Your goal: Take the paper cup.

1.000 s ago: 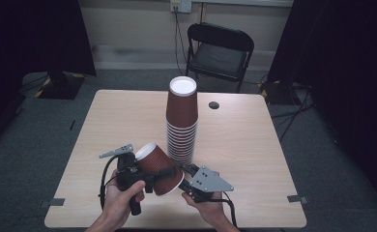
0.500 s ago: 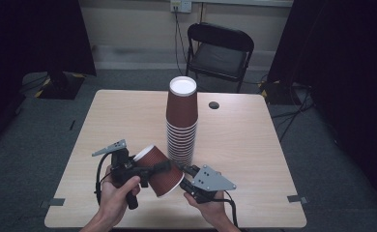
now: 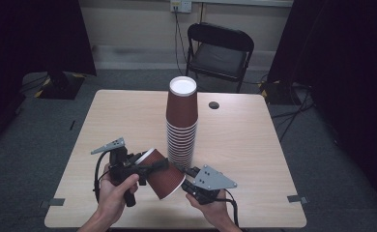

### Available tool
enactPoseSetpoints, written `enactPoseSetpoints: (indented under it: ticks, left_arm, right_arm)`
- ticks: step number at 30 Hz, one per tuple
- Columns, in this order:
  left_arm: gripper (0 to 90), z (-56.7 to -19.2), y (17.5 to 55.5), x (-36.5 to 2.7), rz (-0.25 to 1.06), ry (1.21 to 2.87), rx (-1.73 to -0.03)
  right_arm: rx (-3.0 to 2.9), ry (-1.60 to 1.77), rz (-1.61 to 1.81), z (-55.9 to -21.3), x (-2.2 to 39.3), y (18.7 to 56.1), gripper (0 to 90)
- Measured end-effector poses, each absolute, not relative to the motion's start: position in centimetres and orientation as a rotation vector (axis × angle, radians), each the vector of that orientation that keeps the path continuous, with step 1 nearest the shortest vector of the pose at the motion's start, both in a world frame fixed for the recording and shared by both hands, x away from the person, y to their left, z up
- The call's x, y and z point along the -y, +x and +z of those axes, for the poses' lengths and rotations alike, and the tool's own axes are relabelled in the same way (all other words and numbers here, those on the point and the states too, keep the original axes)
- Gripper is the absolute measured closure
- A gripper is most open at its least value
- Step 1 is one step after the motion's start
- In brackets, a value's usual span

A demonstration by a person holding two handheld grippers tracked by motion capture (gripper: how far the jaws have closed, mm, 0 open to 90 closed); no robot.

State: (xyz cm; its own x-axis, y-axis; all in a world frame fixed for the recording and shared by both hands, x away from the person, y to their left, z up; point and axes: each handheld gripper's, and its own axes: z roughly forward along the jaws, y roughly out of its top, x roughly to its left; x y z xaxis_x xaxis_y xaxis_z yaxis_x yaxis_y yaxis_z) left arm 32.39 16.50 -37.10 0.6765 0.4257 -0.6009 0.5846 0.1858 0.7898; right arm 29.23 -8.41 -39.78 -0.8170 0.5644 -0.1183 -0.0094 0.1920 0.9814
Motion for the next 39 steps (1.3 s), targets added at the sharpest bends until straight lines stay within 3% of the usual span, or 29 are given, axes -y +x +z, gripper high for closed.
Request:
enactPoseSetpoints:
  ticks: [12, 18, 39]
  left_arm:
    - [17.0, -37.0, 32.8, -17.7, -0.012, 1.439, -0.888]
    - [18.2, -37.0, 32.7, -17.6, 0.114, 1.509, -0.886]
    - [15.9, -38.1, 32.1, -18.0, 0.171, 1.697, -0.688]
  right_arm:
    - [-2.090, 0.546, 1.624, -40.4, 9.4, 29.1, 85.4]
    - [-2.192, 0.640, 1.622, -40.8, 10.4, 30.0, 85.4]
    - [-2.473, 0.831, 1.490, -41.3, 12.2, 32.2, 85.4]
